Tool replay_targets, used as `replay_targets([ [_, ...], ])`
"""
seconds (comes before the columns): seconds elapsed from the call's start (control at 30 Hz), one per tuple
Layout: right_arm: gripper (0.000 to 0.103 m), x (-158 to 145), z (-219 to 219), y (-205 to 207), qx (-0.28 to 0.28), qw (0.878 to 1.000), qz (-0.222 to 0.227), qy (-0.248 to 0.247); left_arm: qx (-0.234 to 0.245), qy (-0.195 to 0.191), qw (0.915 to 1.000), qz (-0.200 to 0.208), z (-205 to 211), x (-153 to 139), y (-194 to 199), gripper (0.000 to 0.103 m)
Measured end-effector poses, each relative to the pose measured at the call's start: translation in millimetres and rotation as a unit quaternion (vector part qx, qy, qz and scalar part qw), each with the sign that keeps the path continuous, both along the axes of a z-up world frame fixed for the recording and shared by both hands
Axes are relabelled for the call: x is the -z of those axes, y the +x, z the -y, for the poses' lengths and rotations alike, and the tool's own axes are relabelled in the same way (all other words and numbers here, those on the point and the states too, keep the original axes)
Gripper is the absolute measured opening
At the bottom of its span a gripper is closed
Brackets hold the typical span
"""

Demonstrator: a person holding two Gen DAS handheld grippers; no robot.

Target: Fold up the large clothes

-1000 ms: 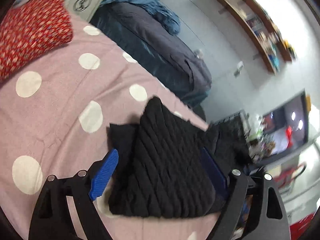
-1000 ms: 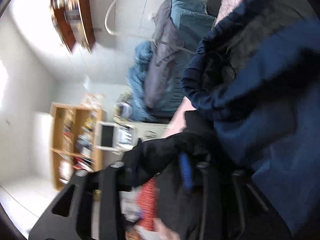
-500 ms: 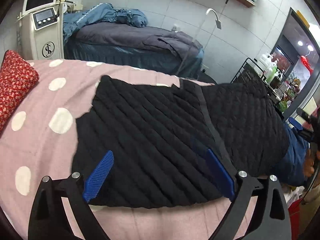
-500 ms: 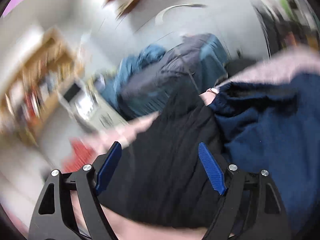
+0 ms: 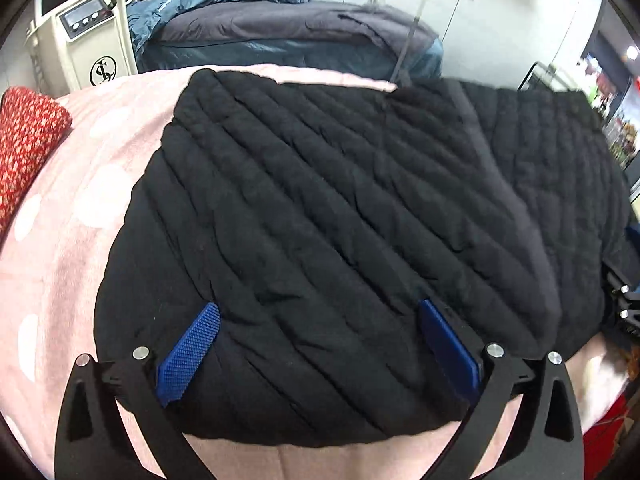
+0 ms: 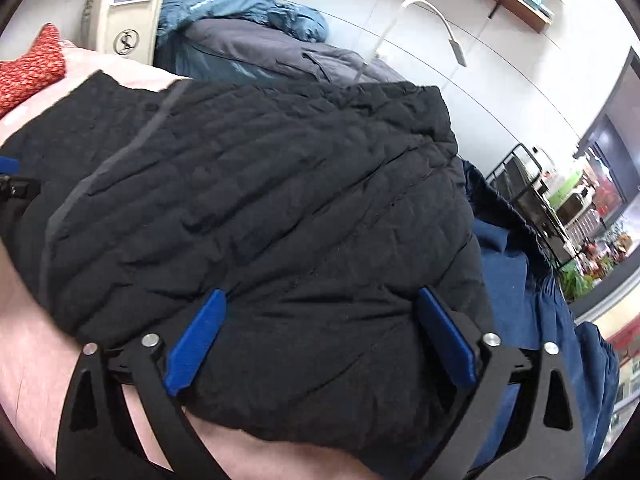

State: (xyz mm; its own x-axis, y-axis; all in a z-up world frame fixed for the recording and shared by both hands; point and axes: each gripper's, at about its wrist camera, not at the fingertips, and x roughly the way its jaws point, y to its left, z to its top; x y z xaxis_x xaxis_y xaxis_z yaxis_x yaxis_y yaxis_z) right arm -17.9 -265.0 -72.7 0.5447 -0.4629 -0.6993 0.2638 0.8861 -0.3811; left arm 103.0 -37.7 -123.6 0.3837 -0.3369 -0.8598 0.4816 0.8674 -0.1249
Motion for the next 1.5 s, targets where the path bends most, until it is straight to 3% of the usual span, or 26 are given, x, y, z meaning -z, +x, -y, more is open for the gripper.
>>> replay_targets([
  [0.43, 0.099, 17.3, 8.1, 33.4, 0.044, 0.998, -0.046, 0.003, -0.024, -0.003, 0.999, -0.037, 6.6, 21.4, 24.7, 0.099],
  [0.73, 0.099, 18.4, 10.8, 38.8, 0.052, 0.998, -0.041, 0.008, -0.021, -0.002, 0.9995, -0.023, 6.8, 23.6, 19.0, 0.099],
  [1.17, 0.098, 11.2, -1.6, 35.5, 0.043, 0.998, -0.053, -0.007, -0.016, -0.008, 0.9998, 0.002, -3.6, 1.9, -0.2, 0.097],
  [1.37, 0.098, -2.9, -12.9, 16.5, 0.011, 1.0, -0.024, 0.005, -0.021, -0.064, 0.9977, 0.007, -36.4, -17.7, -13.7, 0.097],
  [1.5, 0.098, -22.2, -4.7, -9.9, -0.007, 0.997, 0.031, 0.064, -0.035, -0.107, 0.9936, 0.011, -65.0, -29.0, -14.6, 0.097],
])
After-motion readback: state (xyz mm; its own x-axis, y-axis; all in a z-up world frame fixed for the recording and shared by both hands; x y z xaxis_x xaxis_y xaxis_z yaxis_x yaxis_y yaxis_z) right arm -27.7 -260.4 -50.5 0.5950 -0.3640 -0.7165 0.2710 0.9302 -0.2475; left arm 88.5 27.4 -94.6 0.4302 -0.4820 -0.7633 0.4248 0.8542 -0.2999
